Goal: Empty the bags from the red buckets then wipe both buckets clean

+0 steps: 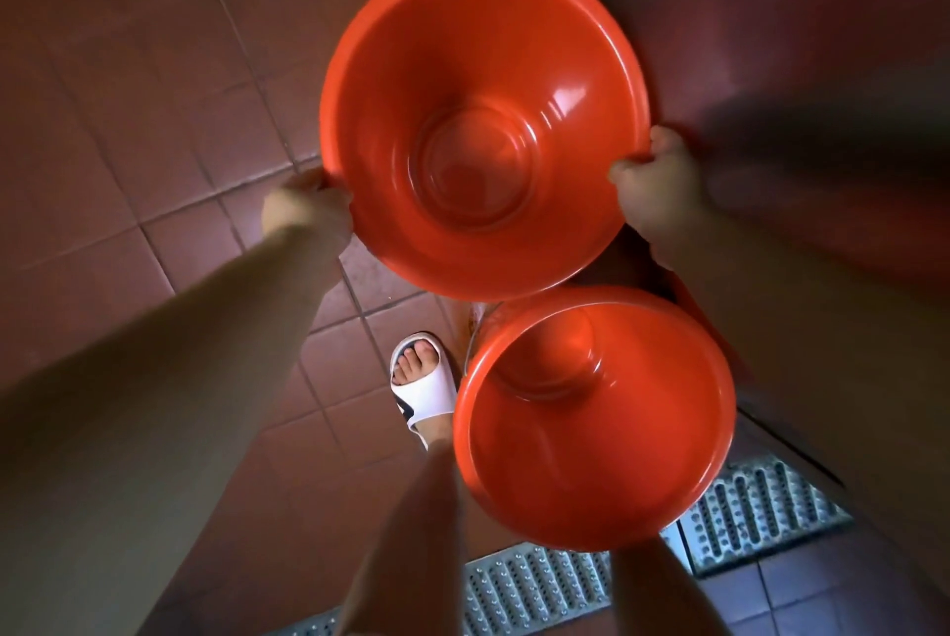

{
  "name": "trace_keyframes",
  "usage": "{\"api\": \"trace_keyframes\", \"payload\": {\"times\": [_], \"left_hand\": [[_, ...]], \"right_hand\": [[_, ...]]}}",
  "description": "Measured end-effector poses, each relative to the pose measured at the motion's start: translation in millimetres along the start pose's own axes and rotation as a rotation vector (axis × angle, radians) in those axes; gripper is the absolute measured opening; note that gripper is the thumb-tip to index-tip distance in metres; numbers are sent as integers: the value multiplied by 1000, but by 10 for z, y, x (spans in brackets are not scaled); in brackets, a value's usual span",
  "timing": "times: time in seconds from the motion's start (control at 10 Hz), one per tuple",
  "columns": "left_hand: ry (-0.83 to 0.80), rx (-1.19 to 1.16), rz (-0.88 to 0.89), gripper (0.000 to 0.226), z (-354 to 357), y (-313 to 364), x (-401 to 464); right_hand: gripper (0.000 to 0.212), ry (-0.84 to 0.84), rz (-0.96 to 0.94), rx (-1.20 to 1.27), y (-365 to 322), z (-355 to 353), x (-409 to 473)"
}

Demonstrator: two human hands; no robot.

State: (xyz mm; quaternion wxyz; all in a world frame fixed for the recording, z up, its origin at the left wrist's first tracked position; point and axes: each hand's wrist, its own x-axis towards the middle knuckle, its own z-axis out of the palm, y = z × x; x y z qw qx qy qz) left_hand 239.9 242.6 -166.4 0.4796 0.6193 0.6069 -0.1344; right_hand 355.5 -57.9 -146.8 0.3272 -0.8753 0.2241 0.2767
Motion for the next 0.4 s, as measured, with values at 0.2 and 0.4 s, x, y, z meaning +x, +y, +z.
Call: {"api": "trace_keyframes", "payload": {"times": [0.2, 0.4], "left_hand": [[14, 253, 90, 39, -49, 86, -111], [-20, 574, 302, 58, -144, 156, -728]], "right_hand": [[59, -23, -12, -175, -33, -8, -93], [73, -94, -199, -346, -110, -121, -554]]}}
